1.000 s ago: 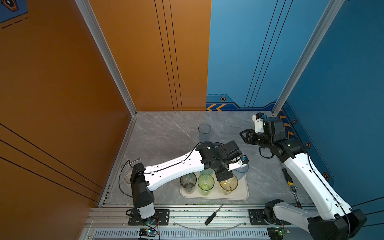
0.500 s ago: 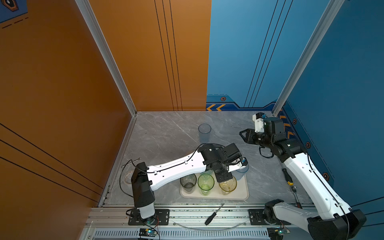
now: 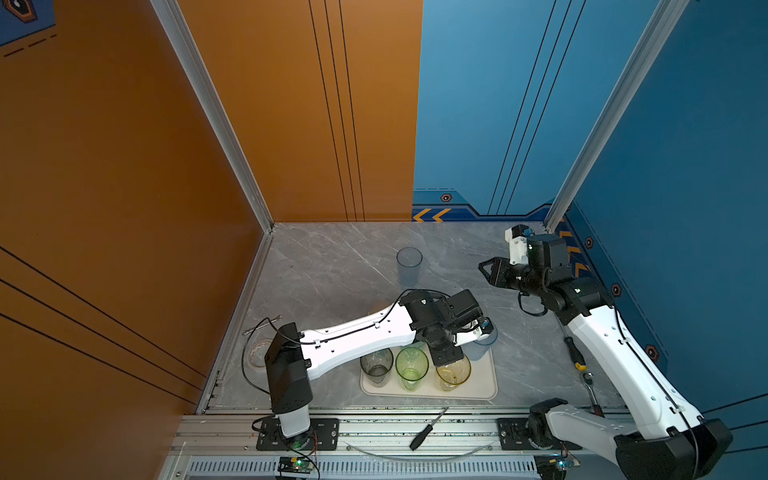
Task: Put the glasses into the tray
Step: 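Lower the yellow cup onto the tray beside the other yellow cup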
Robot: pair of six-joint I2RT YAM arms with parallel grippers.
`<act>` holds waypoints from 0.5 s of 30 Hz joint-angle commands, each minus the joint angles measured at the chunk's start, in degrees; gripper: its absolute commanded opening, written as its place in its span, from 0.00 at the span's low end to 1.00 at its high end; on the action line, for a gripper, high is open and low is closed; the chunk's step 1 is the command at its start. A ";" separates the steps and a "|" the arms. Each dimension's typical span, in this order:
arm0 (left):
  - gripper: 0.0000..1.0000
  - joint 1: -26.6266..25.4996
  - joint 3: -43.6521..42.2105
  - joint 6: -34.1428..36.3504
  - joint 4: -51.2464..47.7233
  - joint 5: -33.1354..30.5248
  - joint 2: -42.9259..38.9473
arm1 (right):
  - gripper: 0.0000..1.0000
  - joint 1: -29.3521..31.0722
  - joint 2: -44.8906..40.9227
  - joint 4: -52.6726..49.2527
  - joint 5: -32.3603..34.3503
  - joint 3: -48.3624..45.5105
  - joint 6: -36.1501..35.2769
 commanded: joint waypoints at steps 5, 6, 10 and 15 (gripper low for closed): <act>0.05 1.35 -2.29 -1.02 2.39 0.62 -0.16 | 0.39 -0.50 0.30 1.05 -1.19 -0.44 0.71; 0.05 1.40 -2.42 -1.02 2.51 0.75 -0.11 | 0.39 -0.50 0.43 1.06 -1.28 -0.52 0.77; 0.05 1.56 -2.85 -0.92 2.76 1.01 0.19 | 0.39 -0.50 0.72 1.30 -1.39 -0.53 0.88; 0.05 1.95 -3.44 -0.84 3.14 1.45 0.28 | 0.39 -0.50 1.18 1.56 -1.57 -0.50 1.05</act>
